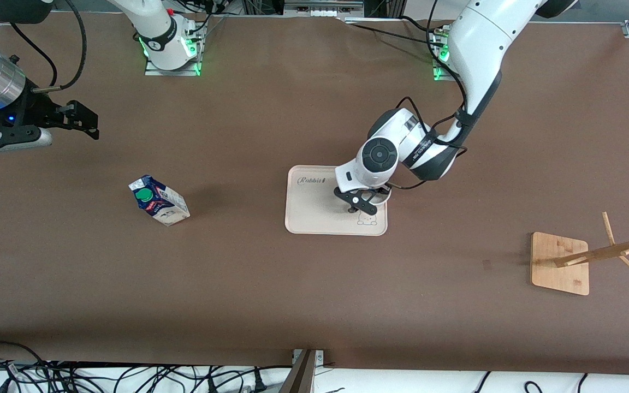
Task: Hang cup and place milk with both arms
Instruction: 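Grasp the white mug by its rim with the left gripper and lift, then carry the mug with the left gripper to the wooden mug stand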
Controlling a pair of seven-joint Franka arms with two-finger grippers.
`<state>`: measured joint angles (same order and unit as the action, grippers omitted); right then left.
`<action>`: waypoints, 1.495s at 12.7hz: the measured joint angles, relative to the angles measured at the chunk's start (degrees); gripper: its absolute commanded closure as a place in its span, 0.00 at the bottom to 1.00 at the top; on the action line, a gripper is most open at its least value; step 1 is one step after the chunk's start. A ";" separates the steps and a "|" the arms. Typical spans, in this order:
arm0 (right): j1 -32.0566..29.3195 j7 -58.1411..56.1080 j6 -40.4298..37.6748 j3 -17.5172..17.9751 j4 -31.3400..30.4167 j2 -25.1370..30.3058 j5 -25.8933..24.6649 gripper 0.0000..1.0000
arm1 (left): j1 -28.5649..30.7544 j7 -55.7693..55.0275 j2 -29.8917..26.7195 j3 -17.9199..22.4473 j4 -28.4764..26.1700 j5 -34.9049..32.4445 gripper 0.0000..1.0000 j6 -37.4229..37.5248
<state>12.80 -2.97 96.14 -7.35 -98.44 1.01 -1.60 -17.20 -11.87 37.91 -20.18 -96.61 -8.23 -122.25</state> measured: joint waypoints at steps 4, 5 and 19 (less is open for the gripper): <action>0.13 0.02 -1.48 0.41 2.97 -2.79 -2.62 0.00 | 0.10 -0.17 -0.51 -0.03 0.24 -0.01 1.00 -0.17; 0.16 0.07 -1.46 0.53 3.69 -3.07 -2.75 0.00 | 0.17 -0.28 -0.70 -0.03 0.29 -0.01 1.00 -0.17; -0.01 0.76 -0.32 0.31 4.71 -3.46 0.24 0.00 | 11.06 2.55 -27.31 15.22 3.15 7.47 1.00 5.29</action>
<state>12.79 -2.21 95.82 -7.04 -93.73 -2.45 -1.35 -6.14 -9.32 10.59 -4.95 -93.47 -0.76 -116.95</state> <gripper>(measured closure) 0.000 0.943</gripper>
